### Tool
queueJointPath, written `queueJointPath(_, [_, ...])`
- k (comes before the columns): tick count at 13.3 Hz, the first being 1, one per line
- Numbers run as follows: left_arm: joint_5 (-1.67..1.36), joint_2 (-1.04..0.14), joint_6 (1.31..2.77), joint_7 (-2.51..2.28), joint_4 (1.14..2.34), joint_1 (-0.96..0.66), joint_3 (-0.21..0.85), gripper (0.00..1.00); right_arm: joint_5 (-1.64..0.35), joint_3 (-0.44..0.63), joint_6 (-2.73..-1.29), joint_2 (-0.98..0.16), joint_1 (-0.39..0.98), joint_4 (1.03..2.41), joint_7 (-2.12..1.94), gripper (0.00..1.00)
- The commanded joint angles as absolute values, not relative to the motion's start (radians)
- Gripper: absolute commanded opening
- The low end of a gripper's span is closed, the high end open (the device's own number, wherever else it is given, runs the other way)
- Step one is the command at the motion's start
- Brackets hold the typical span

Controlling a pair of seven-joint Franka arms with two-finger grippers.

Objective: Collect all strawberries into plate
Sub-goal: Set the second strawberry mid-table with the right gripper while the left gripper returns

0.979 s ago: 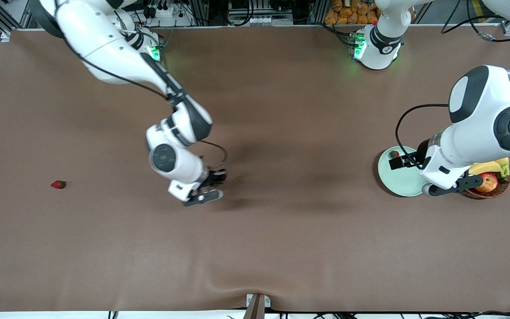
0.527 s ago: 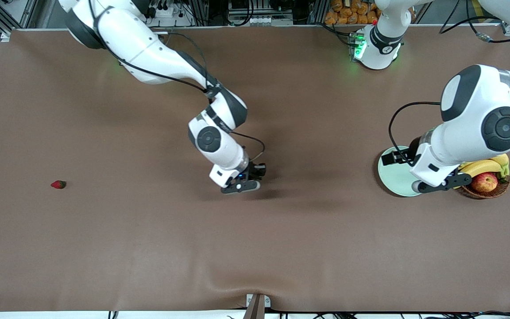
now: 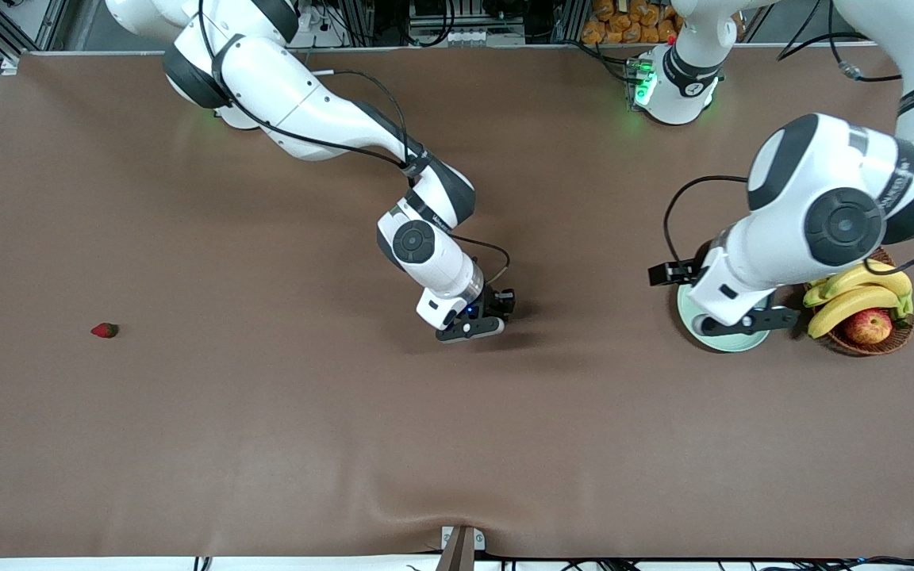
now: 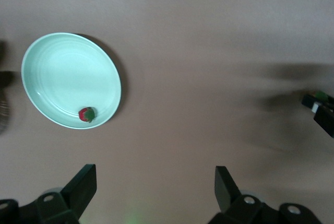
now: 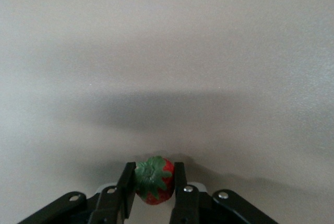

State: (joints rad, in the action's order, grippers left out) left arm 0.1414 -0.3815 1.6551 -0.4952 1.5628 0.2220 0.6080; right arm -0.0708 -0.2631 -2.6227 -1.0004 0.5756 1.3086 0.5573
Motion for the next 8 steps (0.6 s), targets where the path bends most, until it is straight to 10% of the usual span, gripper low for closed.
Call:
queueJointPath(1, [0.129,-0.380,1.644,-0.529,1.594,0.215,0.614,1.00,-0.069,-0.250,-2.623,-1.017,0.584,1.266,0.551,1.00])
queueJointPath(8, [0.140,-0.445,1.758,-0.603,1.586,0.126,0.614,1.00,-0.072,-0.249,-2.348,-0.803,0.416,1.312,0.552,1.00])
